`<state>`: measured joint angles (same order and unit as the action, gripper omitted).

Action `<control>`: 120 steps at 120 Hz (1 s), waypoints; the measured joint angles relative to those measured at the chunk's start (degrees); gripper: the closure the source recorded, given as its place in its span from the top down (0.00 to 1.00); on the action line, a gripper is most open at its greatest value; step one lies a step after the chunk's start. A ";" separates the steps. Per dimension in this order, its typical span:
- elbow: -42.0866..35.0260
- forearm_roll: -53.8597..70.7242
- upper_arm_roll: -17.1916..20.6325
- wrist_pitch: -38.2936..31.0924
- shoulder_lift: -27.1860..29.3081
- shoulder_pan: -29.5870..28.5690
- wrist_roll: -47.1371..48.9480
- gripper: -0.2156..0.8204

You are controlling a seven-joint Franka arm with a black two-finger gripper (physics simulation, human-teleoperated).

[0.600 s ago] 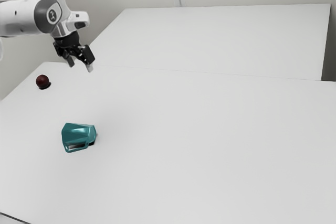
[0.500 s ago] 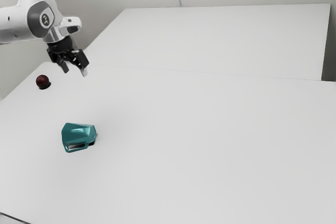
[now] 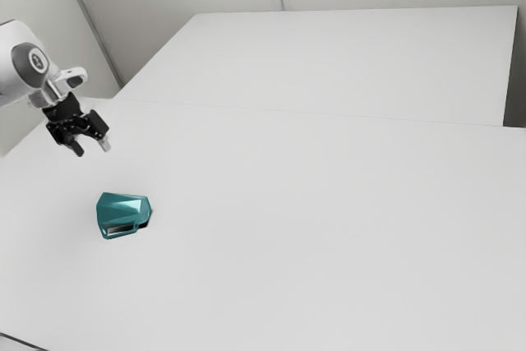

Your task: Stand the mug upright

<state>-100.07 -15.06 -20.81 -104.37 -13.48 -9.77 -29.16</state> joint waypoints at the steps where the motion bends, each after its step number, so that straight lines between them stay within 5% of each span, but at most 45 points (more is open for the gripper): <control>1: 0.03 -0.21 0.01 0.11 -0.22 -0.23 -0.20 0.79; 44: 3.00 -9.95 0.32 6.14 -7.94 -6.77 -8.36 0.79; 120: -3.07 -21.86 0.25 12.74 -12.15 -10.75 -15.32 0.75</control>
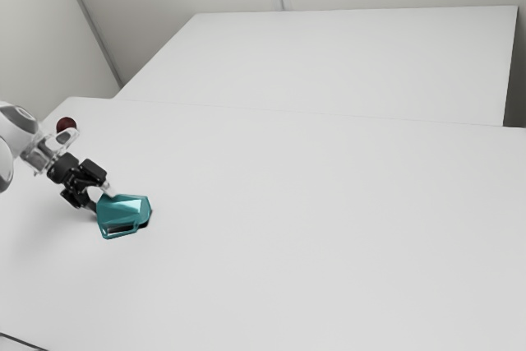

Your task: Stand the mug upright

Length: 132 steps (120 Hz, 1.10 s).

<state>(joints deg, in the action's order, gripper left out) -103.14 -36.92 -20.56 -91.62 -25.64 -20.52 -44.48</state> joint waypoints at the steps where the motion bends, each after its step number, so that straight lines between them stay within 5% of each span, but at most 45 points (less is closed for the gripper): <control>1: -0.12 -0.17 0.00 0.06 -0.02 -0.07 -0.06 0.75; 70: -1.21 -5.45 -0.23 3.04 0.51 -0.86 -2.44 0.14; 132: -1.20 -9.18 -0.26 5.38 2.99 2.41 -3.05 0.04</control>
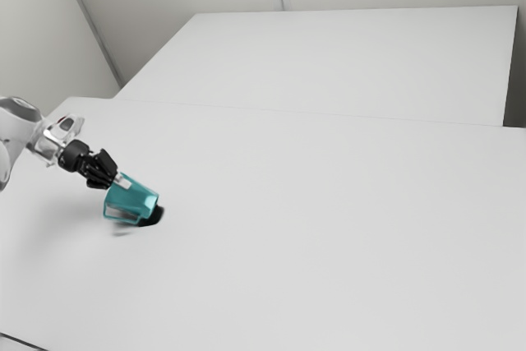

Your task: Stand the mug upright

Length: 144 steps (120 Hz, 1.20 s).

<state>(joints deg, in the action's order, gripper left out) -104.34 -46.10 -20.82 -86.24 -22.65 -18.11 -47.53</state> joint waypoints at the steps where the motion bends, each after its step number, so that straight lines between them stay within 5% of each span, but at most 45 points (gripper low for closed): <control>1: 0.00 0.06 0.00 0.00 0.05 0.04 0.01 0.04; 36: 0.14 4.52 -0.09 -0.85 3.02 3.96 1.10 0.04; 105: -1.16 22.65 -0.81 -16.85 9.87 28.49 12.45 0.03; 144: -7.53 34.86 -1.30 -23.95 13.18 35.19 22.40 0.04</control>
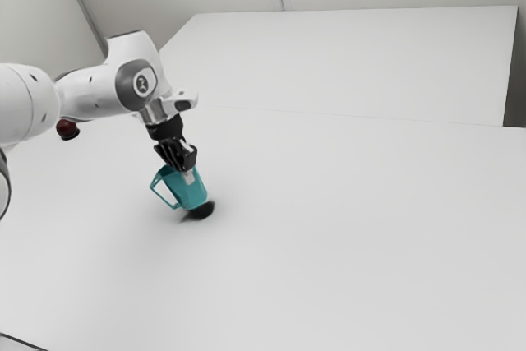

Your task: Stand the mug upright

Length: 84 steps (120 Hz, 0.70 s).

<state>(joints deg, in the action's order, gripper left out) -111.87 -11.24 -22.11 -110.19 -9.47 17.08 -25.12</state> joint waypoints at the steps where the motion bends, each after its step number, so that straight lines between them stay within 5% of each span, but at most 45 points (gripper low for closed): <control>1: -0.17 0.31 0.00 -0.14 0.09 0.09 0.28 0.04; 84: -5.96 11.75 -0.28 -5.41 0.66 7.66 20.89 0.04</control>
<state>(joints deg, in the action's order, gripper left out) -117.83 0.52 -22.39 -115.61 -8.80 24.74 -4.23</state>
